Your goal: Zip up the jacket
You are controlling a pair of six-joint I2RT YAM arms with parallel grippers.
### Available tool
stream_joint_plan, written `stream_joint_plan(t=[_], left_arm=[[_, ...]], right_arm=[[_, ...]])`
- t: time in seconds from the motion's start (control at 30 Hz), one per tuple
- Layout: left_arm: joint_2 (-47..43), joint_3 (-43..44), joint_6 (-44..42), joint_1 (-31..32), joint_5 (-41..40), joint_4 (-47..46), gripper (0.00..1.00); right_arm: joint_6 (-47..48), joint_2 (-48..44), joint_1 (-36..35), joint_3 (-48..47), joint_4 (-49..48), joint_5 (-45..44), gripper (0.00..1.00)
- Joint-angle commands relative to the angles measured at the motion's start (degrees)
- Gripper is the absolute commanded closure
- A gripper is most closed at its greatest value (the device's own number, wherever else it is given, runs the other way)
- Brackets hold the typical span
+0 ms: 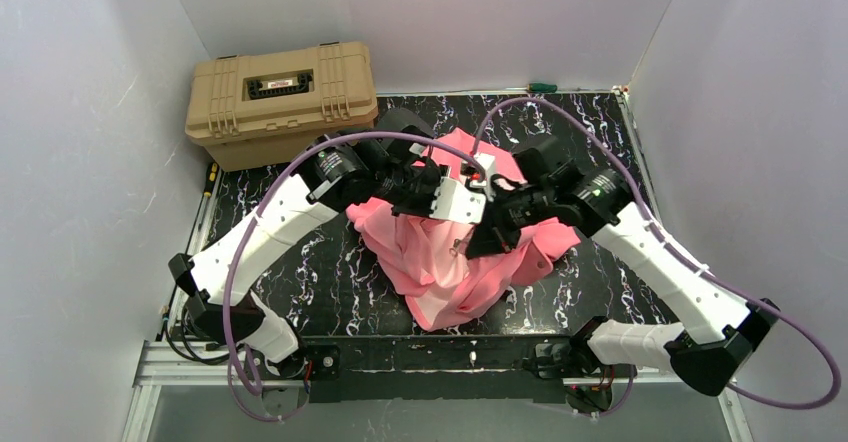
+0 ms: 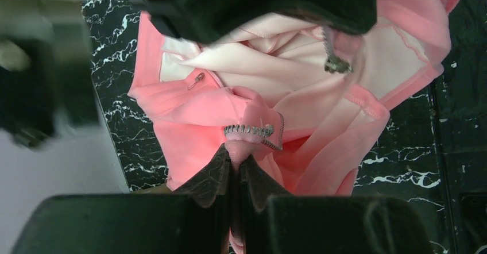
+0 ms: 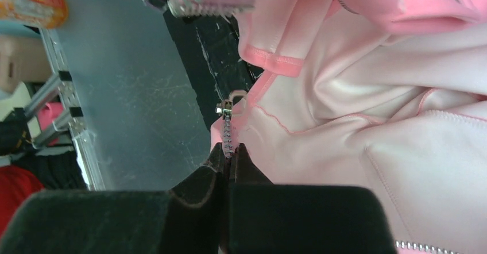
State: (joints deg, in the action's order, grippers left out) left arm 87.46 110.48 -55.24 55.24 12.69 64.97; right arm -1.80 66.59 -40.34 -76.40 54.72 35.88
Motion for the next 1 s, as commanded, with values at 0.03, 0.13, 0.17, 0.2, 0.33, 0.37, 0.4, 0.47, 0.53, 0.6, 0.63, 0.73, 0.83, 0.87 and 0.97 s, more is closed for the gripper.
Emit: stream_joint_plan(t=[0.03,0.13,0.17,0.2,0.33,0.37,0.4,0.47,0.53,0.6,0.63,0.73,0.83,0.87,0.97], left_arm=[[0.7,4.4,7.7,0.2,1.7,2.1,1.00],[1.0,5.0,14.0,0.2,2.2,2.2,1.00],[0.9,5.0,16.0,0.2,2.4,2.2,1.00],[0.8,4.7,17.6,0.2,2.8,2.1,1.00],[-1.7,0.8,24.0,0.2,3.9,-1.4,1.00],[-2.4,-0.3,24.9,0.2,3.9,-2.7,1.00],[-3.1,-1.3,25.7,0.2,3.9,-3.8,1.00],[-3.5,-1.6,26.6,0.3,3.4,-5.0,1.00],[-3.4,-1.1,27.4,0.3,2.8,-5.4,1.00],[-3.4,-0.7,27.5,0.2,2.6,-5.7,1.00],[-3.6,-0.8,27.7,0.2,2.3,-6.2,1.00],[-4.1,-0.9,28.8,0.2,2.0,-7.1,1.00],[-4.9,-2.1,29.4,0.2,2.2,-7.6,1.00],[-5.4,-2.9,29.3,0.2,2.4,-8.0,1.00],[-6.3,-3.9,29.3,0.3,3.1,-8.6,1.00]], right_arm=[[3.0,-0.1,-3.4,-4.7,-1.5,-5.4,0.99],[2.2,-3.3,-3.4,-1.5,-6.6,-7.2,0.99],[2.2,-4.3,-3.4,-0.6,-7.5,-8.9,0.99],[2.7,-5.0,-3.4,0.0,-7.7,-10.2,0.99],[3.6,-7.2,-3.4,1.5,-9.0,-12.9,0.99],[3.4,-7.5,-3.4,1.9,-9.9,-12.7,0.99],[3.4,-7.8,-3.4,2.2,-10.7,-12.3,0.99],[3.5,-8.4,-3.4,2.7,-11.9,-12.2,0.99],[3.6,-8.4,-3.4,3.0,-12.5,-11.7,0.99],[3.6,-8.3,-3.4,3.4,-13.4,-11.3,0.99],[3.5,-8.2,-3.4,3.6,-13.9,-11.1,0.99],[2.7,-8.6,-3.4,4.6,-16.0,-10.4,0.99],[2.2,-8.6,-3.4,5.1,-17.2,-8.9,0.99],[2.2,-8.3,-3.4,4.8,-17.1,-8.2,0.99],[2.2,-7.3,-3.4,3.4,-15.9,-6.7,0.99]])
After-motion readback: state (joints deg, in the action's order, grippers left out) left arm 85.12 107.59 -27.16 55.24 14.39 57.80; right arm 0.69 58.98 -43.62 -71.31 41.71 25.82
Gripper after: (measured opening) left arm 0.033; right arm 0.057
